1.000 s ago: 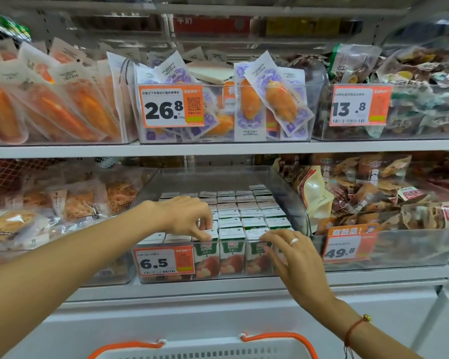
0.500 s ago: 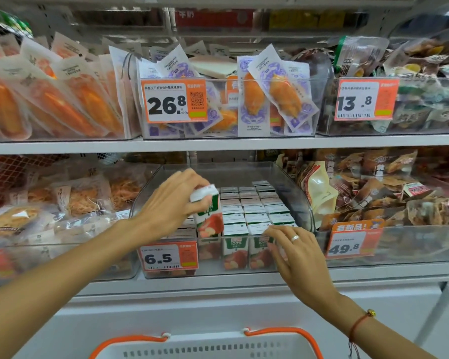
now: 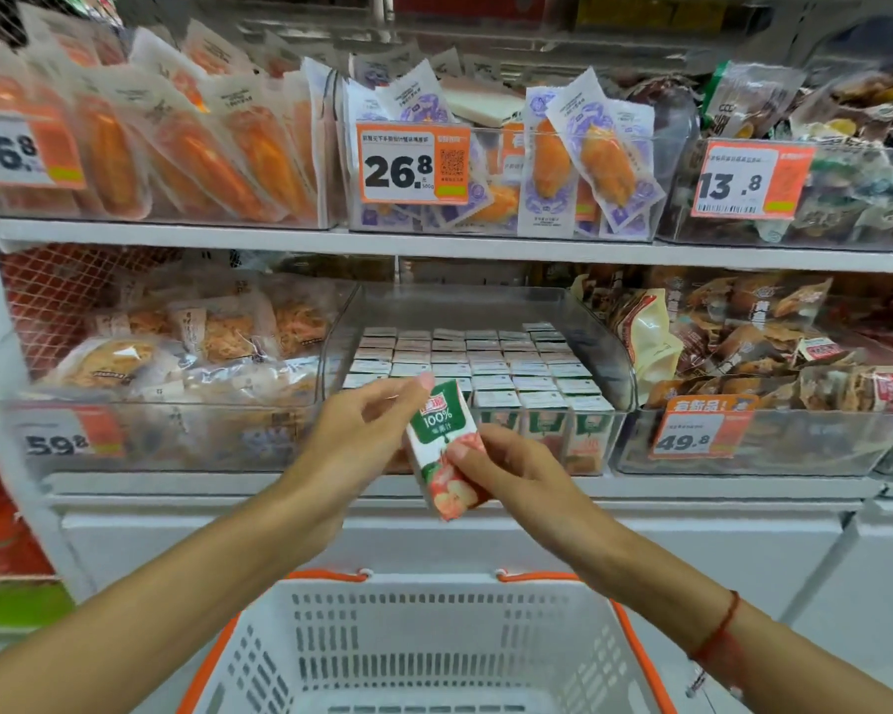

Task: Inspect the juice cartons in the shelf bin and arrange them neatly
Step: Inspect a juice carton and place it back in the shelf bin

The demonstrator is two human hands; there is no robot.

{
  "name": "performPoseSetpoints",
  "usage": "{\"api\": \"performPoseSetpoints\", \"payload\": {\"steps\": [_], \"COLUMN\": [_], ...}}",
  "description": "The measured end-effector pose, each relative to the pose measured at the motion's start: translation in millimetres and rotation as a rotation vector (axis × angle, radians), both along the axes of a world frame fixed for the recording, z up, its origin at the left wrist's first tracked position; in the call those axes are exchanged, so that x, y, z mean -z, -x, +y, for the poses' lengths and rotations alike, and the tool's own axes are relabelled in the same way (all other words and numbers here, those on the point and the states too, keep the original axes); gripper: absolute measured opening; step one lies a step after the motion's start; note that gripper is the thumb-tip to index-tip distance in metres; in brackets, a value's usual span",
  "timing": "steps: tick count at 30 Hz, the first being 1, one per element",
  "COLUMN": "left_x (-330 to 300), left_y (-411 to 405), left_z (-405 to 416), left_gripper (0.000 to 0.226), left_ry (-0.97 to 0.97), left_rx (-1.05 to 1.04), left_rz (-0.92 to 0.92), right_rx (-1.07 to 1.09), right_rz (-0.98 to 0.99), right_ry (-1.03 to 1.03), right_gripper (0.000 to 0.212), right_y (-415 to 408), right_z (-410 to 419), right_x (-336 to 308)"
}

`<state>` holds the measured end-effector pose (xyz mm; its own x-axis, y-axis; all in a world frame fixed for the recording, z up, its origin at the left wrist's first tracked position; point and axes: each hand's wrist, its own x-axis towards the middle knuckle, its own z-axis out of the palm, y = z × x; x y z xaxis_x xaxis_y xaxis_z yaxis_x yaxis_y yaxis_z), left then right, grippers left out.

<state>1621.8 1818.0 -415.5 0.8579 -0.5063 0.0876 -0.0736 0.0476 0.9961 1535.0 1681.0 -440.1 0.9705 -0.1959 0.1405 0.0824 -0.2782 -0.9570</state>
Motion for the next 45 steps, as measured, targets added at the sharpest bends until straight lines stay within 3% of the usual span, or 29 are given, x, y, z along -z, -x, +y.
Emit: {"api": "performPoseSetpoints", "payload": {"steps": [5,8,11,15,19,22,25,28,32,35,37,42,45], "left_x": [34,48,56,64,69,71,69,68,70,74,76,69,65], "left_y": [14,19,20,22,22,20,18,16,16,21,20,13,13], "left_z": [24,33,35,33,31,30,31,31,28,23,23,33,32], "left_gripper": [0.054,0.038,0.026,0.027,0.009,0.017,0.022,0.019,0.013,0.026,0.033,0.032,0.034], "left_ry": [-0.015,-0.078,-0.144,-0.236,-0.237,-0.214,-0.182,-0.181,-0.199,-0.223,-0.243,-0.256,-0.268], "left_rx": [0.021,0.138,0.149,0.182,0.171,0.149,0.15,0.119,-0.018,-0.019,-0.011,0.151,0.234], "left_rz": [0.132,0.137,0.106,0.079,0.086,0.112,0.146,0.111,0.003,0.043,0.072,0.085,0.098], "right_rx": [0.006,0.005,0.01,0.055,0.061,-0.069,-0.151,-0.069,0.13,0.186,0.154,0.017,-0.017], "right_rz": [0.059,0.099,0.165,0.275,0.307,0.352,0.33,0.275,0.207,0.121,0.11,0.217,0.245], "right_ry": [-0.098,-0.065,-0.037,-0.023,-0.001,-0.049,-0.098,-0.13,0.085,0.369,0.434,0.034,-0.033], "right_gripper": [0.028,0.04,0.037,0.045,0.042,0.031,0.051,0.05,0.052,0.061,0.063,0.023,0.016], "right_y": [12,13,15,16,18,20,23,23,22,26,27,23,25], "right_z": [4,1,-1,-3,-3,-9,-12,-7,2,10,11,-4,-13], "right_x": [22,27,30,33,36,35,35,34,36,41,43,28,25]}}
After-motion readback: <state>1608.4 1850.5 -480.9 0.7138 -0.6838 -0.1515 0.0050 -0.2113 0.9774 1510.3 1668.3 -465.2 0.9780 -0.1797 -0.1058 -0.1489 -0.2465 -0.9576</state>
